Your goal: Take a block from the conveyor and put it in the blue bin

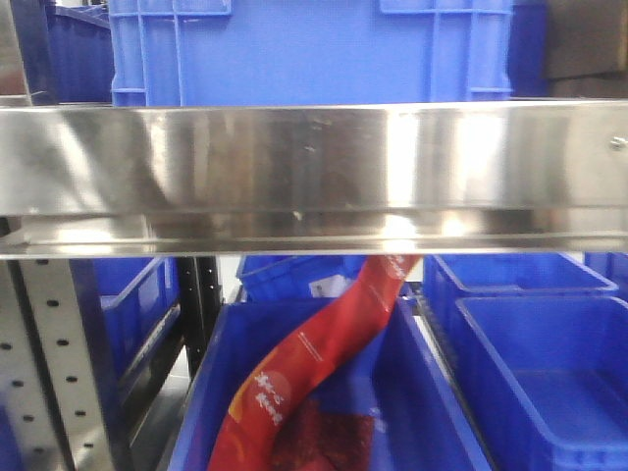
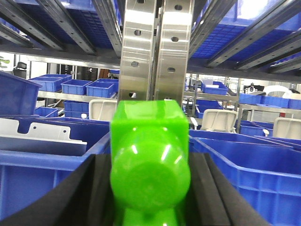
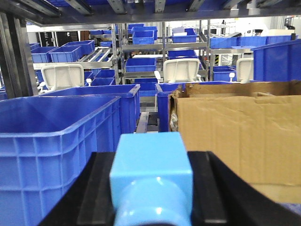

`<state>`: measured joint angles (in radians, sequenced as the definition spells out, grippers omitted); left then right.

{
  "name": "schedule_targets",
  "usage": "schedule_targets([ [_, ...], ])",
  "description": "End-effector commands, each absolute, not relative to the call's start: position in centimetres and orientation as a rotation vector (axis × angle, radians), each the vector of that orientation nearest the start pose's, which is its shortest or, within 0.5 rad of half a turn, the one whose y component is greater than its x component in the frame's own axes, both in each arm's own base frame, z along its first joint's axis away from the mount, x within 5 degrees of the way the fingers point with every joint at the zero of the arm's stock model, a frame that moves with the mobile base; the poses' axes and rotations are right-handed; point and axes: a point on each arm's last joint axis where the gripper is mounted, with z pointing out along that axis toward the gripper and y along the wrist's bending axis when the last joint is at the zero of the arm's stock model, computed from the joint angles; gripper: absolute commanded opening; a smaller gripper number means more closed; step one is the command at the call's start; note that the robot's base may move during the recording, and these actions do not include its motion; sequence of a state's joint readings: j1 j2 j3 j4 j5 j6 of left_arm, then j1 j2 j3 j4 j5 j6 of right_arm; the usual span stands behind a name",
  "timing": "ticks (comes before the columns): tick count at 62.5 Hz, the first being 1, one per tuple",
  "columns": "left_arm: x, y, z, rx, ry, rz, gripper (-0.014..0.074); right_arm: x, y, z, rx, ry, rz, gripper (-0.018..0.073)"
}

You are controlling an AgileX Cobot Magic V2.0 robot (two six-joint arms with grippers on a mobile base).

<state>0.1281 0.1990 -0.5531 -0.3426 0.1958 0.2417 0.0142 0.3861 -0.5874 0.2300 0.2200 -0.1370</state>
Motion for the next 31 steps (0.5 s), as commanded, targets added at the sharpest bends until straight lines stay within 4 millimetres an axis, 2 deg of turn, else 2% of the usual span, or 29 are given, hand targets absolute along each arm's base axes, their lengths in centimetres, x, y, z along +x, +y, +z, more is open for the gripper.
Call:
schedule_targets([
  [1, 3.48, -0.11, 36.85, -0.092, 1.288, -0.015, -0.0111, 7.73, 0.51, 36.60, 0.017, 1.478, 0.112, -0.0154],
  [31, 3.48, -0.11, 36.85, -0.092, 1.288, -0.015, -0.0111, 7.73, 0.51, 36.60, 0.017, 1.478, 0.112, -0.0154],
])
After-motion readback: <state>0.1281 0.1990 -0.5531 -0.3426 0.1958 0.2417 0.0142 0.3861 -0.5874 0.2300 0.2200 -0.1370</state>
